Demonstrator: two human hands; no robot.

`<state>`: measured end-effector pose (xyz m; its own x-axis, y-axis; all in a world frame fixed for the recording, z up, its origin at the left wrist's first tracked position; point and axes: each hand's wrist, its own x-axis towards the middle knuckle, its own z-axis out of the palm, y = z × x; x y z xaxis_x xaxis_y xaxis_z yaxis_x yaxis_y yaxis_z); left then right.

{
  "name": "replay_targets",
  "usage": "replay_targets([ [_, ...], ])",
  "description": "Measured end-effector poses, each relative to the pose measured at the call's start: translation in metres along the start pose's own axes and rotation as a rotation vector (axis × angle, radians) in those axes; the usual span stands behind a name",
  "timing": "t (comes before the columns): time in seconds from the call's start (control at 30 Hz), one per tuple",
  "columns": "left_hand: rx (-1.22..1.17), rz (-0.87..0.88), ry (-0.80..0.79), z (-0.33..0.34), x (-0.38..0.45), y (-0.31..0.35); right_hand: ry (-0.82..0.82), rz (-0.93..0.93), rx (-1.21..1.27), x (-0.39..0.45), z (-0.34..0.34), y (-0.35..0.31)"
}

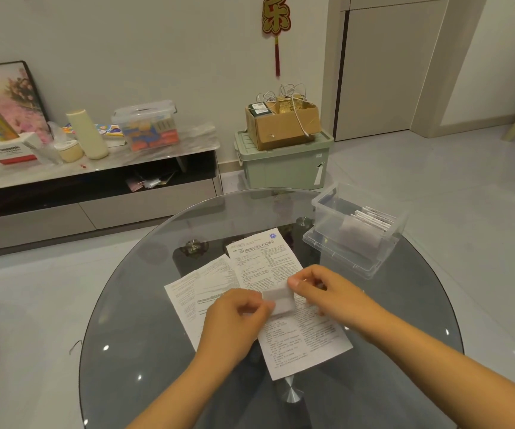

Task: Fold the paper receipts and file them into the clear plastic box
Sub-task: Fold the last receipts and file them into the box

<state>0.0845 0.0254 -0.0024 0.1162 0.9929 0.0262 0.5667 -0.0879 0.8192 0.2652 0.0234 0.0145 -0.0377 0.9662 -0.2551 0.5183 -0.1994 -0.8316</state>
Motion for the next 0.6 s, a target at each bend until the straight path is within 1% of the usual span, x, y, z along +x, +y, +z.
replay_targets([
  [0.1,-0.133,-0.058,0.019,-0.001,0.000,0.001,-0.099,0.014,0.086,-0.004,0.002,-0.004],
  [0.17,-0.206,-0.109,0.030,-0.001,0.000,0.002,-0.106,0.010,0.166,-0.006,0.004,-0.006],
  [0.27,-0.316,-0.181,0.037,-0.002,-0.001,0.008,-0.071,-0.029,0.217,-0.005,0.005,-0.003],
  [0.37,-0.405,-0.246,-0.029,-0.006,0.000,0.013,-0.030,-0.065,0.199,-0.003,0.006,-0.002],
  [0.47,-0.403,-0.214,-0.083,-0.011,0.003,0.023,-0.010,-0.115,0.179,-0.002,0.003,-0.005],
  [0.53,-0.404,-0.192,-0.055,-0.012,0.010,0.030,0.023,-0.138,0.215,-0.001,-0.003,-0.010],
  [0.6,-0.425,-0.202,-0.030,-0.011,0.018,0.040,0.073,-0.127,0.304,0.000,-0.012,-0.013],
])
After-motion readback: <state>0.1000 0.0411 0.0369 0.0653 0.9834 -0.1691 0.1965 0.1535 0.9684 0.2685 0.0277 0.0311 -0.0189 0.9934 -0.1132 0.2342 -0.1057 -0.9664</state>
